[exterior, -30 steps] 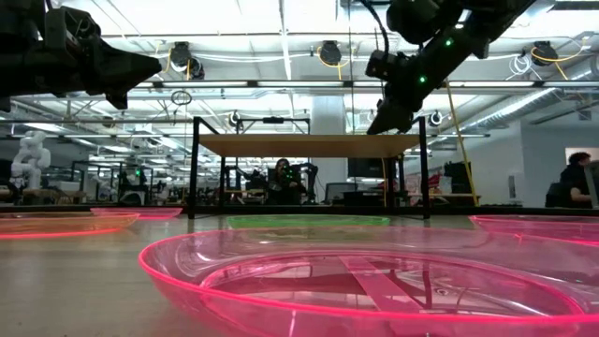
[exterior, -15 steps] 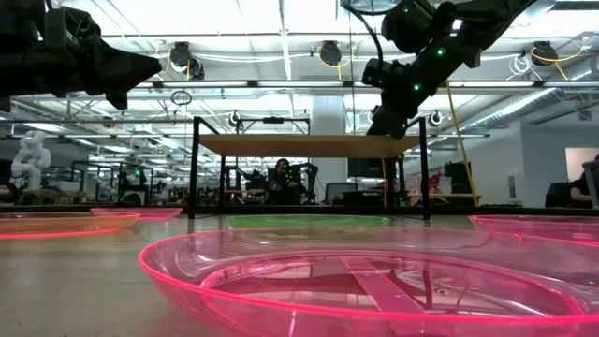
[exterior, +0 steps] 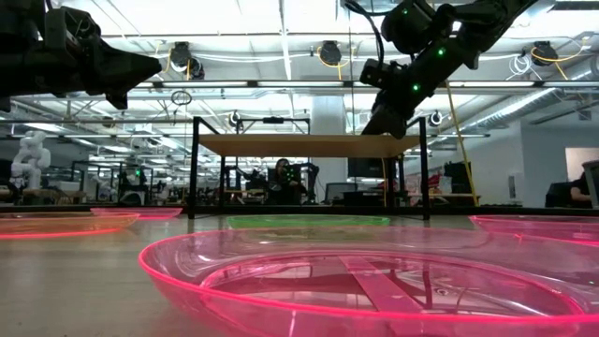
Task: Place and stack plates onto a shelf
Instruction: Put the green plate on the shelf
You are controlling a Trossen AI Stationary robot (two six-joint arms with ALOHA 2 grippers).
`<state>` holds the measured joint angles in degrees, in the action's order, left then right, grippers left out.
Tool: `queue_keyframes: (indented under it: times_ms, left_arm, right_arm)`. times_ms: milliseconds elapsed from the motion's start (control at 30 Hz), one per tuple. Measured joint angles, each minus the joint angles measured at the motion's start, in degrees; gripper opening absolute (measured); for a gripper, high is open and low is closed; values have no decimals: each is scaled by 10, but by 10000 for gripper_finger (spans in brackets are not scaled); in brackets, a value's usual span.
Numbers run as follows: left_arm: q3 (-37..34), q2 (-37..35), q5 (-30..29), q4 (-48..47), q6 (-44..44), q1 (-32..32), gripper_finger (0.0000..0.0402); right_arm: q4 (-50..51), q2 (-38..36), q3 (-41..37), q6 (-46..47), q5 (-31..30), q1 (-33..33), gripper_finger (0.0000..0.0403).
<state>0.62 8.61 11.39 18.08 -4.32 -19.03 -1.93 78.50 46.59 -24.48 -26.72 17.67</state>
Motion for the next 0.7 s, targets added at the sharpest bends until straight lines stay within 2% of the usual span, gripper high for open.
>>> queue_keyframes:
  times_ms: [233, 400, 700]
  left_arm:
    - [0, 0, 0, 0, 0, 0, 62]
    - [0, 0, 0, 0, 0, 0, 62]
    - [0, 0, 0, 0, 0, 0, 62]
  right_arm:
    - [-7, 0, 0, 1, 8, -4, 1]
    - [-51, 0, 0, 0, 73, -11, 0]
    - [-92, 0, 0, -1, 77, -18, 0]
